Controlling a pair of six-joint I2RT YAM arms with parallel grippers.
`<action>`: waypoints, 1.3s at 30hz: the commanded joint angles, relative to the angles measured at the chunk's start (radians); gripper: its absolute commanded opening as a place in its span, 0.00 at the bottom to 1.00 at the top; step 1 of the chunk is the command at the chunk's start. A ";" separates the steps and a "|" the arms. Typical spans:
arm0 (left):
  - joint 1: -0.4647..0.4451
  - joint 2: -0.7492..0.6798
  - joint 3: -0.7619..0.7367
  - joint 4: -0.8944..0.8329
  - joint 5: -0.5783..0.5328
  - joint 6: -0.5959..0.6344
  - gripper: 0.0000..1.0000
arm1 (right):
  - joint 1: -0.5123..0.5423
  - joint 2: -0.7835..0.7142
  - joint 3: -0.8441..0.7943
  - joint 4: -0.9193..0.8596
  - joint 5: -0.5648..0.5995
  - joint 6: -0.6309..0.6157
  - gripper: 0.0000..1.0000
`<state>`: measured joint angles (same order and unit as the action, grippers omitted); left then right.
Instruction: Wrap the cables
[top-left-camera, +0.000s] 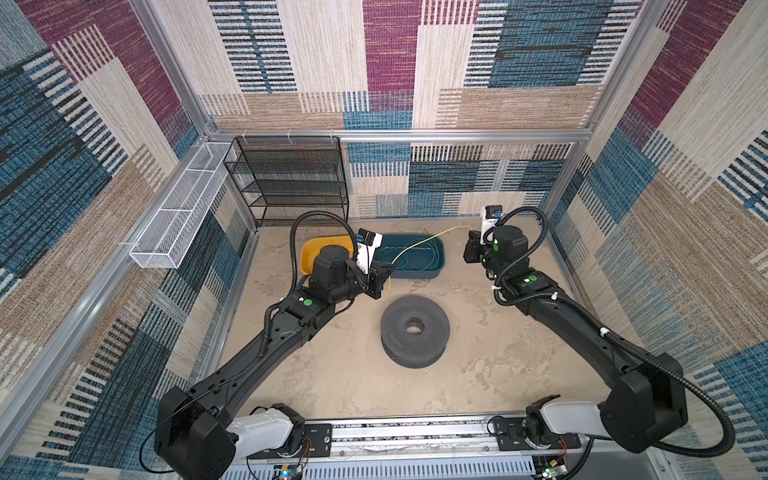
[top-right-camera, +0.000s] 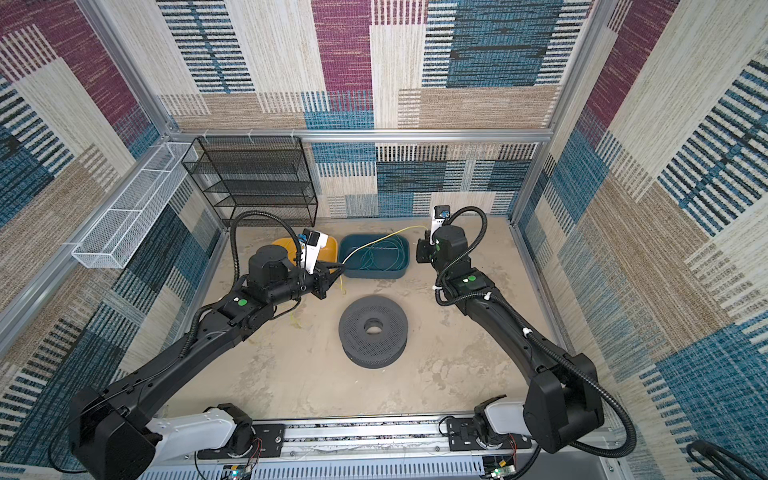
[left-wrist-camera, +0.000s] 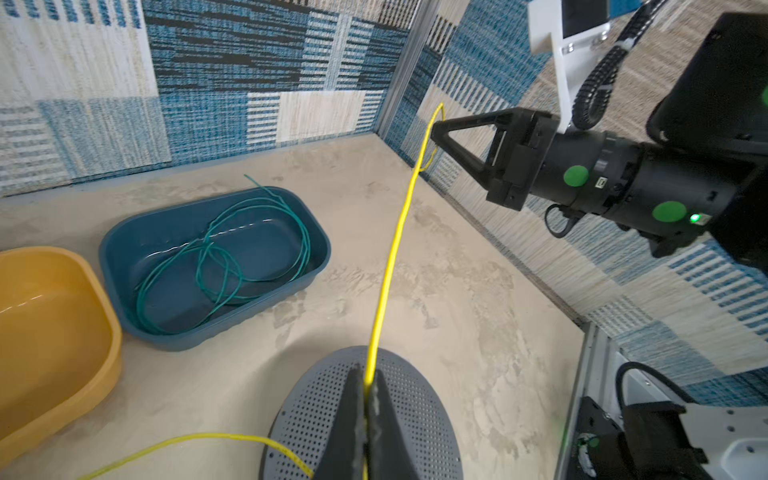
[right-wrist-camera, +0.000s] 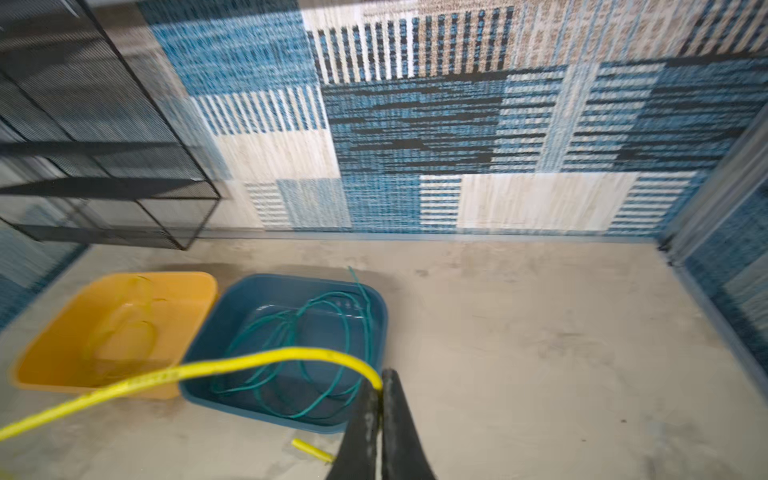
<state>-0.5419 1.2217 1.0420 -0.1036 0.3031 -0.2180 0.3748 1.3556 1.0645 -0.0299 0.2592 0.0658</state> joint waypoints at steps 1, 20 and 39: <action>0.004 0.001 0.049 -0.203 -0.141 0.092 0.00 | 0.009 0.025 -0.016 0.113 0.347 -0.218 0.00; 0.006 0.060 0.158 -0.157 -0.235 0.074 0.00 | 0.032 -0.112 -0.038 -0.032 -0.040 -0.030 0.74; 0.025 0.030 0.009 0.254 0.014 0.027 0.00 | -0.061 -0.158 -0.271 0.516 -0.624 1.159 0.96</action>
<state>-0.5171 1.2716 1.0817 0.0113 0.2466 -0.1909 0.3305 1.1450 0.8188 0.1928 -0.2070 0.8547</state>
